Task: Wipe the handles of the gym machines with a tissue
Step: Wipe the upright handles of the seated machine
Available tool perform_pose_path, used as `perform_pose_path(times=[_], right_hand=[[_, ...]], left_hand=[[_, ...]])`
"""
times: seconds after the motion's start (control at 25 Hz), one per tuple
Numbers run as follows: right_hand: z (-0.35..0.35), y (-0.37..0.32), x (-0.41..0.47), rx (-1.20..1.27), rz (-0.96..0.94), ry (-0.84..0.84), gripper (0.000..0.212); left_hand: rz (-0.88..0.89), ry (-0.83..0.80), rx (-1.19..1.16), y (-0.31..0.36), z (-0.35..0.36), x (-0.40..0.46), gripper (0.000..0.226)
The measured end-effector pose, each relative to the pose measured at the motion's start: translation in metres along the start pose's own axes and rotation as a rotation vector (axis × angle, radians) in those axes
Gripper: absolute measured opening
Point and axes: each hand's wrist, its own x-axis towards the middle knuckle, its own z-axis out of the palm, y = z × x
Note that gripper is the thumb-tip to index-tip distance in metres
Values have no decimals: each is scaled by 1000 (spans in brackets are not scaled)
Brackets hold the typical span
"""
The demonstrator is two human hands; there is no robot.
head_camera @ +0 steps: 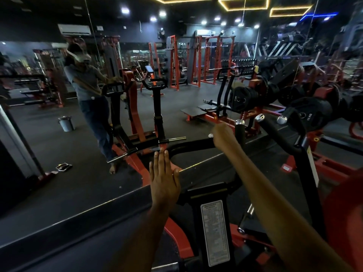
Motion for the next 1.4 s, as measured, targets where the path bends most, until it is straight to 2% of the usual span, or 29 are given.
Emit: perform_pose_path(times=[0.08, 0.16, 0.24, 0.28, 0.32, 0.4, 0.48, 0.52, 0.6, 0.68, 0.72, 0.8, 0.84, 0.92, 0.96, 1.0, 1.04, 1.08, 1.16, 1.24, 1.36, 1.4], right_hand=[[11, -31, -19, 61, -92, 71, 14], [28, -65, -47, 161, -359, 123, 17], [44, -68, -65, 188, -572, 146, 25], [47, -50, -64, 245, -564, 182, 28], [43, -27, -60, 294, -480, 286, 25], [29, 22, -54, 387, -107, 463, 10], [31, 26, -58, 599, 113, 470, 7], [39, 7, -59, 703, 96, 454, 5], [53, -49, -74, 754, -146, 347, 6], [72, -70, -90, 654, -417, 202, 23], [72, -59, -89, 633, -432, 241, 30], [66, -20, -78, 680, -243, 390, 32], [68, -2, -72, 771, -61, 460, 24], [69, 25, -55, 1106, 448, 574, 16], [64, 29, -49, 1312, 690, 537, 17], [59, 31, -41, 1512, 862, 426, 16], [51, 29, -37, 1595, 933, 298, 11], [44, 21, -36, 1681, 963, 212, 15], [41, -5, -42, 1785, 978, 50, 26], [52, -38, -49, 1904, 906, -73, 24], [63, -73, -60, 1884, 741, -261, 17], [60, -73, -62, 1844, 746, -251, 10]], left_hand=[[-20, -22, 12, 0, 1, 0, 61], [-26, -40, 17, -1, 1, -1, 63], [-14, -39, 19, -1, 0, -1, 64], [-7, -33, 18, -1, 0, -1, 62], [-3, -26, 16, -1, -1, -1, 61], [-4, -13, 2, 0, -1, -1, 61], [-5, -7, -14, 1, -1, 0, 61], [0, -4, -14, 1, -1, 0, 62], [15, 3, -7, 0, -1, -1, 61], [28, 1, -1, -1, -1, -2, 60], [25, -3, 0, -1, -2, -2, 59], [13, -2, 5, 0, -2, -2, 60], [6, 0, 7, 1, -1, 0, 60], [-5, -17, -8, 0, 1, 0, 61], [-3, -24, -13, -1, 1, -2, 61], [-2, -21, -21, -3, 2, -2, 61], [2, -11, -31, -6, 2, -2, 62], [14, 6, -49, -2, 0, -1, 62], [62, 87, -91, 9, -5, 3, 60], [115, 174, -104, 13, -4, 6, 59], [0, -45, -100, 2, 0, 2, 63], [-21, -56, -75, -4, 3, 1, 64]])
